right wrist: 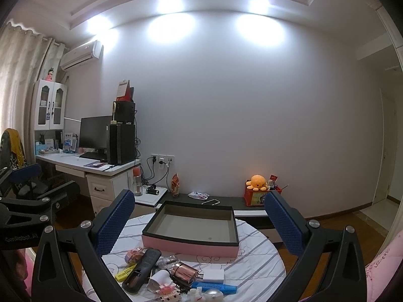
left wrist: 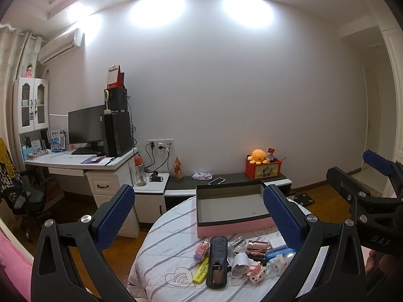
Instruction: Organize rigid objects
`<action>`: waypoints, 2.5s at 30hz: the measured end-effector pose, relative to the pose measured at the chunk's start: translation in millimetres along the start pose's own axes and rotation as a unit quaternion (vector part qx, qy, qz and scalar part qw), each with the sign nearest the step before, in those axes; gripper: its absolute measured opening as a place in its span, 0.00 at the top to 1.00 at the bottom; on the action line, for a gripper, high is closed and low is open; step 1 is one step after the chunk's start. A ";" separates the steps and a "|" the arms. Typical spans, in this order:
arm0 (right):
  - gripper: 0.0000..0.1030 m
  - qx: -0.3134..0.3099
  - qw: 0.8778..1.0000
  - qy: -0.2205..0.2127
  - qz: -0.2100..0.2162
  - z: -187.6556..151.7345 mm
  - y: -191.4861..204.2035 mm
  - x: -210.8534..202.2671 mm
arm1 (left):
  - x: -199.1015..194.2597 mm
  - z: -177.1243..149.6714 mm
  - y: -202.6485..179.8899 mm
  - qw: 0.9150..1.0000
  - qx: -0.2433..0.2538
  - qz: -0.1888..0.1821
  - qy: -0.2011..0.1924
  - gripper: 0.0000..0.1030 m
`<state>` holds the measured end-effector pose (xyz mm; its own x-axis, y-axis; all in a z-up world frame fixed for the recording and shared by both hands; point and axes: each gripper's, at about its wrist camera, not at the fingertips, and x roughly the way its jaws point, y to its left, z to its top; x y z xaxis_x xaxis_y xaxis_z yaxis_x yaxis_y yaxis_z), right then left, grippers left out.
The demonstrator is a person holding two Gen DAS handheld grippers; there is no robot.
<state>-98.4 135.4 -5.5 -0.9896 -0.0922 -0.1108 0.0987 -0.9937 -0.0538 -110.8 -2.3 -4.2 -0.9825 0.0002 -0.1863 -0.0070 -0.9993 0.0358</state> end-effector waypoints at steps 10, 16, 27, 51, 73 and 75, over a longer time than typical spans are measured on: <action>0.00 -0.002 1.000 0.000 0.001 -5.4 1.5 -1.5 | -4.2 0.9 3.8 1.000 -0.001 0.003 -0.005 0.00; 0.00 -0.002 1.000 0.002 0.001 -6.8 -0.4 -0.8 | -4.9 1.4 4.0 1.000 0.003 0.005 -0.005 0.00; 0.00 -0.003 1.000 0.005 0.001 -8.4 0.6 -0.6 | -3.7 0.1 0.0 1.000 0.015 0.005 -0.002 0.00; 0.00 0.010 0.993 0.113 -0.029 -68.5 -35.7 44.0 | 79.6 -69.8 -5.2 0.987 0.016 -0.038 0.156 0.00; 0.00 0.041 0.952 0.304 0.022 -206.6 -42.2 105.4 | 150.2 -176.7 23.7 0.942 0.003 -0.026 0.333 0.00; 0.00 0.048 0.952 0.302 0.030 -209.2 -42.9 110.9 | 152.4 -178.6 17.1 0.943 0.008 -0.030 0.333 0.00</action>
<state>-190.5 181.2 -223.1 -0.7385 -0.1233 -0.6629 0.1141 -0.9918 0.0573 -227.5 -26.0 -207.3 -0.6460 0.0278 -0.7628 -0.0662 -0.9976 0.0197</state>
